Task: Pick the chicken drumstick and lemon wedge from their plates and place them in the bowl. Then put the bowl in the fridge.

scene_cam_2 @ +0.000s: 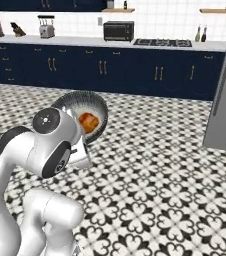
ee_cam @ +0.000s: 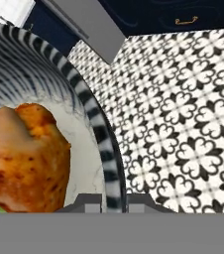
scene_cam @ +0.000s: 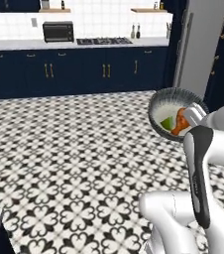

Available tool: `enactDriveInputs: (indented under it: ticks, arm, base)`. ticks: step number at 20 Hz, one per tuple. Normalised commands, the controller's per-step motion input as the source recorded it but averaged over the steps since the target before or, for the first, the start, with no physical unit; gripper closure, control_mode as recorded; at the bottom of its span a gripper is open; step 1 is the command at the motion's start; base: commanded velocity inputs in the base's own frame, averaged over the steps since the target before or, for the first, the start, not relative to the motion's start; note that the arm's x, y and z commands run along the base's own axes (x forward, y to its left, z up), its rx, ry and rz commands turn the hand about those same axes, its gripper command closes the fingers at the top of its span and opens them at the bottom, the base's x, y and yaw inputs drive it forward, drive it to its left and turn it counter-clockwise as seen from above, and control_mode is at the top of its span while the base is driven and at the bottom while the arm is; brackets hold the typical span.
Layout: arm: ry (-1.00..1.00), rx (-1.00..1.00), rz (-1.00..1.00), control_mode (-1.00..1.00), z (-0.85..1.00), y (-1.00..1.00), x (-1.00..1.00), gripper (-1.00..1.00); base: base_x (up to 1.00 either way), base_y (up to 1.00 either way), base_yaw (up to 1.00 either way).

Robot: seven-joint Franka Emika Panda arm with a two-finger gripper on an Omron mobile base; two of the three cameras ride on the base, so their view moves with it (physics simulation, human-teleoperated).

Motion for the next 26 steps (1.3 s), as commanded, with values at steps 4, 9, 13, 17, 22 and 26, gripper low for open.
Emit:
enactDriveInputs:
  ticks: [4, 9, 13, 17, 22, 26]
  arm:
    - [0.0, 0.0, 0.0, 1.0, 0.0, 0.0, 0.0, 1.0]
    - [0.0, 0.0, 0.0, 1.0, 0.0, 0.0, 0.0, 1.0]
    - [0.0, 0.0, 0.0, 1.0, 0.0, 0.0, 0.0, 1.0]
    - [0.0, 0.0, 0.0, 1.0, 0.0, 0.0, 0.0, 1.0]
    - [0.0, 0.0, 0.0, 1.0, 0.0, 0.0, 0.0, 1.0]
    - [0.0, 0.0, 0.0, 1.0, 0.0, 0.0, 0.0, 1.0]
  base:
    - [1.0, -0.19, 0.05]
    - [1.0, -0.08, 0.01]
    - [1.0, -0.12, 0.0]
    - [1.0, -0.14, 0.0]
    - [1.0, -0.24, 0.0]
    - [1.0, -0.35, -0.05]
